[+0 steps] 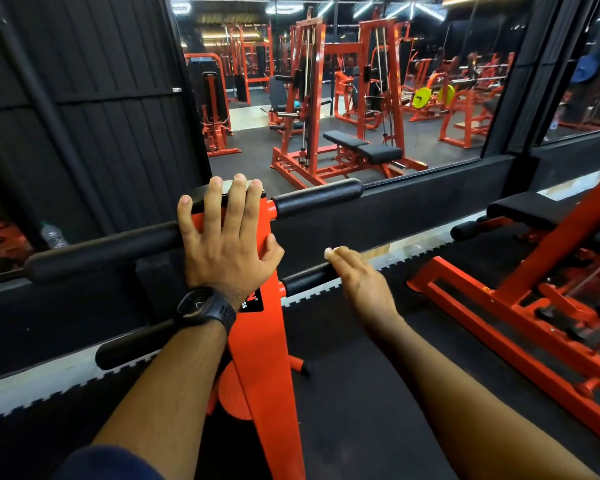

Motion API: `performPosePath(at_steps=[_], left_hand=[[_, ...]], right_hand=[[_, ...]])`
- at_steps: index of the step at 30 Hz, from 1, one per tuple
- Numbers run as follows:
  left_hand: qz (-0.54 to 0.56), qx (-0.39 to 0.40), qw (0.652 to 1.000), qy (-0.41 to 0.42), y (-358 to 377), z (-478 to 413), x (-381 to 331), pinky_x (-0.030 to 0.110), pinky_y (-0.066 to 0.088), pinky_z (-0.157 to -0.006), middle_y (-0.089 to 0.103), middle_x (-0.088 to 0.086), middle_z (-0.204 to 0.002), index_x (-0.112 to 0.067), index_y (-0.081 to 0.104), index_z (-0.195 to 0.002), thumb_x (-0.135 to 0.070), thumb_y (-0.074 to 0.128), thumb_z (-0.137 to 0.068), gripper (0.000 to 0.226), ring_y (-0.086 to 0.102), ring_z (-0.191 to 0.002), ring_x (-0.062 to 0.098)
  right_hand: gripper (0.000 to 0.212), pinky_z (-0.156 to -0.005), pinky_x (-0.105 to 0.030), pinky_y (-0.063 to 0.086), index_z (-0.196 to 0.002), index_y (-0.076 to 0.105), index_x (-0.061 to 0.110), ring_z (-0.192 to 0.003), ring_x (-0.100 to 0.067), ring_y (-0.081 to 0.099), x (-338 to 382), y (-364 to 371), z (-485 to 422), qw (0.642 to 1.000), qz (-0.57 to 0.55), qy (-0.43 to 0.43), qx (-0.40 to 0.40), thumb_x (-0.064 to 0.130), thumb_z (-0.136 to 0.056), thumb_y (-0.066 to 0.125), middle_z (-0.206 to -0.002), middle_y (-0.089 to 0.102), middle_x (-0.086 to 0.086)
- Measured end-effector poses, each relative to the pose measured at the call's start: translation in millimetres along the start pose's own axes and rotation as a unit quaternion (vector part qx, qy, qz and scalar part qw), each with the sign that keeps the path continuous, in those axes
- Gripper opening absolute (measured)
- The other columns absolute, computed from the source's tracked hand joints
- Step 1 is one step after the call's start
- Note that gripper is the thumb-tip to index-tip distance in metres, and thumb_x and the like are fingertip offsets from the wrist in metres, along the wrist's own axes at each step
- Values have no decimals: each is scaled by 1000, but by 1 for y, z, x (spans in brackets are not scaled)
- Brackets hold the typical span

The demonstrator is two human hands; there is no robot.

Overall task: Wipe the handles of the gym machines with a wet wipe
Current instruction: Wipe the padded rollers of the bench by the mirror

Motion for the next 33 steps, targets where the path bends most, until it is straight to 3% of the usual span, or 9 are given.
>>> performPosePath(at_steps=[2,6,10,13,18,22,25,29,33], left_hand=[[-2,1,1000,-3,0,0,0,60,20,-115,47,5,-150,-15,43,-148,-43,50,-83,71,32,-141,29],[0,6,1000,2,1,0,1,60,19,-115,46,6,-150,-14,41,-149,-44,49,-84,72,31,-141,29],[0,3,1000,-1,-1,-1,-1,60,20,-115,46,6,-150,-14,41,-149,-44,50,-84,72,31,-141,29],[10,9,1000,0,-1,0,0,59,19,-116,45,6,-151,-15,40,-149,-44,50,-84,72,30,-142,28],[12,7,1000,-4,-1,-1,0,59,18,-116,46,5,-150,-15,41,-149,-44,49,-84,72,30,-141,28],[16,14,1000,-2,-1,0,0,58,15,-117,44,5,-151,-15,39,-150,-44,49,-84,73,28,-142,28],[17,13,1000,-6,-1,-1,2,58,16,-117,44,4,-151,-15,39,-150,-45,50,-84,73,29,-142,27],[19,10,1000,-4,-1,0,2,58,17,-116,46,4,-150,-16,41,-149,-44,51,-83,73,29,-142,27],[21,4,1000,-1,-1,0,0,58,16,-117,46,4,-150,-15,41,-149,-43,51,-83,73,30,-142,27]], right_hand=[[43,-74,-34,54,-131,56,9,-111,-26,60,10,-3,-1,999,-6,33,-39,1,-89,56,-126,57,-6],[36,-76,-27,54,-116,66,3,-116,-25,60,50,10,6,988,25,-143,-43,4,-88,44,-117,64,-9],[43,-80,-30,54,-127,62,7,-115,-23,58,50,7,2,995,-47,-52,-72,1,-84,58,-125,63,-7],[42,-92,-28,48,-127,61,5,-117,-25,57,75,13,10,988,-38,-145,-36,14,-90,43,-124,63,-10],[51,-80,-37,50,-144,44,5,-107,-28,53,35,14,13,990,-43,98,-95,0,-94,55,-120,56,-12],[12,-76,-35,46,-100,62,21,-83,-8,51,55,15,18,967,-91,197,-131,27,-100,52,-95,54,11],[14,-77,-31,46,-98,69,22,-87,-6,44,58,21,17,933,-141,275,-186,13,-94,59,-93,53,15],[18,-73,-11,42,-94,69,21,-85,-1,53,46,13,1,881,-164,373,-240,7,-92,58,-95,54,14],[22,-77,-15,44,-103,65,12,-94,-10,56,53,15,-3,828,-225,419,-295,-2,-95,52,-104,51,10]])
Point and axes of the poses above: each hand's wrist, its own z-axis away from the middle knuckle, its own y-axis out of the palm, x = y × z, the point moved 1 cm from there along -z, towards the middle knuckle
